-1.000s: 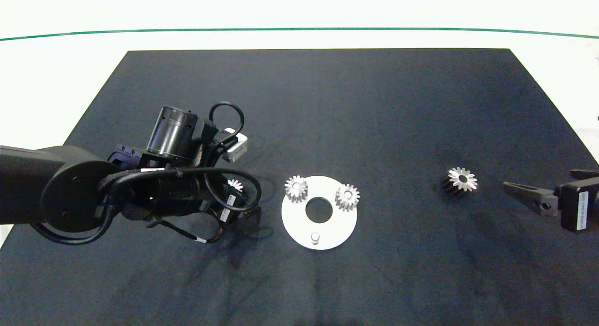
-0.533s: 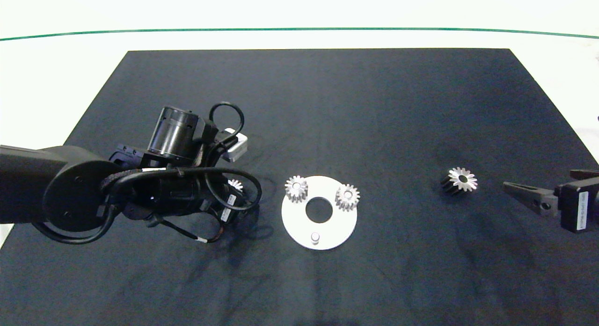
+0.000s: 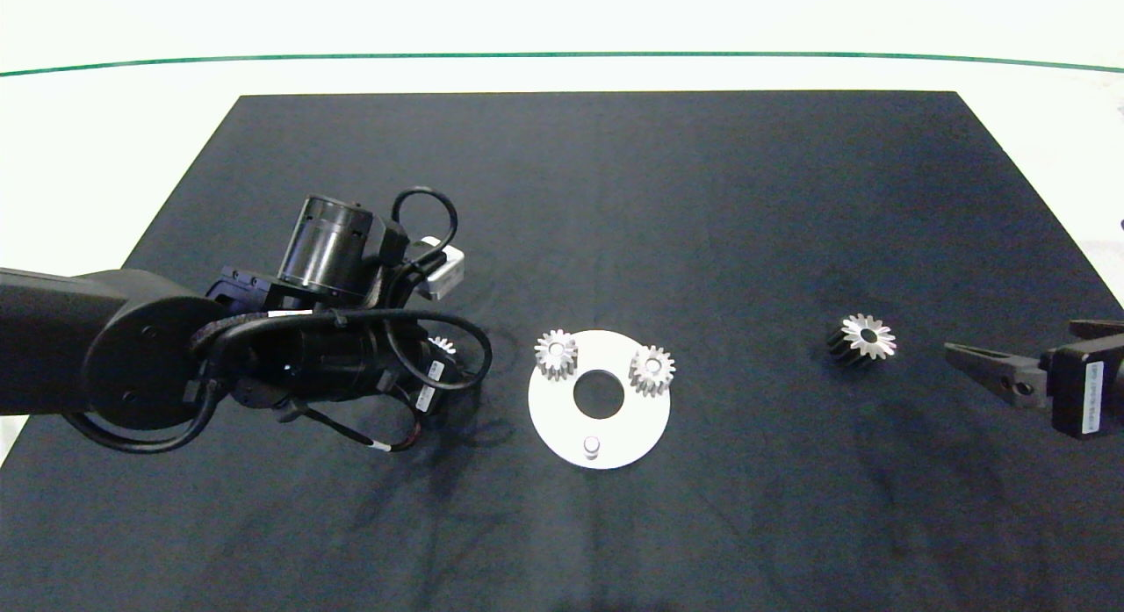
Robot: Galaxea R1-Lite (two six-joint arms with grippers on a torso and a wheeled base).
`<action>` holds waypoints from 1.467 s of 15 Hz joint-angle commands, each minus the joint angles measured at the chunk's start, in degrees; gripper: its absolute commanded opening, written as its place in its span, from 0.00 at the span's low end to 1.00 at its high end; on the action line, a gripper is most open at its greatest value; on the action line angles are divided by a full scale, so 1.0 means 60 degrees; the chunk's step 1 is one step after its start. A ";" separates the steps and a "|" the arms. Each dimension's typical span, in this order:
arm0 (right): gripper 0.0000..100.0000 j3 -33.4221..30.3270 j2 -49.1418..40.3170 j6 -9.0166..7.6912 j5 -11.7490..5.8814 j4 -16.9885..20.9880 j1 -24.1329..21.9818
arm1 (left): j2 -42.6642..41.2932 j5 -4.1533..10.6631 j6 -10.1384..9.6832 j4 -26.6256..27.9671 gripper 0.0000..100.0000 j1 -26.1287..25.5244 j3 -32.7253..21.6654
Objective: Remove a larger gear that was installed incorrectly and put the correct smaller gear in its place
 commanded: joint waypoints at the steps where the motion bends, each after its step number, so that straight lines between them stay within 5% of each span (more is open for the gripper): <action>1: 1.00 0.0032 0.0014 0.0001 -0.0016 -0.0004 0.0002 | -0.0018 0.0029 0.0020 0.0005 0.66 0.0002 -0.0003; 22: 1.00 0.0120 -0.0089 0.0016 -0.0002 -0.0004 0.0002 | 0.0070 0.0043 0.0049 -0.0024 0.24 -0.0027 -0.0003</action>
